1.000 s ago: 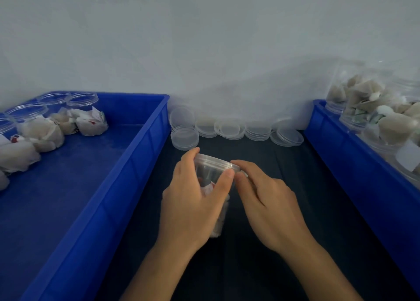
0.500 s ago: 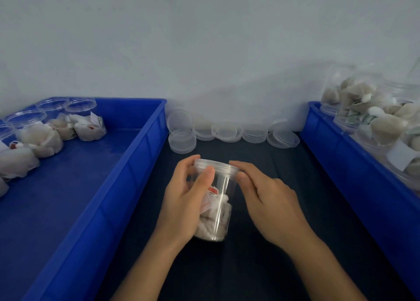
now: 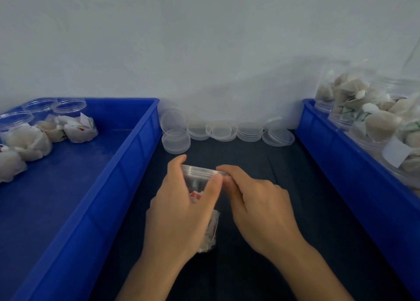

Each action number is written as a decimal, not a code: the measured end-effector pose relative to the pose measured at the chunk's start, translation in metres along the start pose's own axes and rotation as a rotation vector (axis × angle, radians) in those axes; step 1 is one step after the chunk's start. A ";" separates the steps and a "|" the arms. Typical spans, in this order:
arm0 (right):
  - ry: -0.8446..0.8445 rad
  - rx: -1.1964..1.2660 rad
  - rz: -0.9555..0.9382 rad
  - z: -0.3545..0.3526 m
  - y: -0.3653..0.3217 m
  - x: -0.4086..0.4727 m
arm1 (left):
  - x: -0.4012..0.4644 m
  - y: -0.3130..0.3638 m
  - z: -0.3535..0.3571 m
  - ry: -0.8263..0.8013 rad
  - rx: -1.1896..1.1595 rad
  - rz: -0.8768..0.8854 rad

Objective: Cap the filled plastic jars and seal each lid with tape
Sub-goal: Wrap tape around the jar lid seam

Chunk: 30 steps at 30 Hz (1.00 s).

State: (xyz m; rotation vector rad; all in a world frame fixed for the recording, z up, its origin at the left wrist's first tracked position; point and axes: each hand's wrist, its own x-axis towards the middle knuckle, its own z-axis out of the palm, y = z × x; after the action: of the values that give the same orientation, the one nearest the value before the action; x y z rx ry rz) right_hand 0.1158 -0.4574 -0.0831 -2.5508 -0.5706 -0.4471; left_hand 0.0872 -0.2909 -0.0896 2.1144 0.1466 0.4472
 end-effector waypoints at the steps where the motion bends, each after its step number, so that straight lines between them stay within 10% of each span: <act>1: -0.004 0.005 -0.007 0.000 0.000 0.000 | 0.001 -0.001 0.002 -0.007 0.010 0.003; 11: -0.020 0.024 -0.036 -0.007 0.014 0.000 | 0.008 -0.013 -0.003 -0.112 -0.413 -0.097; 30: 0.017 0.087 -0.042 -0.008 0.010 0.000 | 0.009 -0.013 -0.006 -0.195 -0.490 -0.071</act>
State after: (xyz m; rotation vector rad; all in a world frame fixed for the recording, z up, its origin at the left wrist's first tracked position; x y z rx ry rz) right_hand 0.1186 -0.4699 -0.0805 -2.4543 -0.6249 -0.4479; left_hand 0.0944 -0.2768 -0.0954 1.6520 -0.0031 0.2049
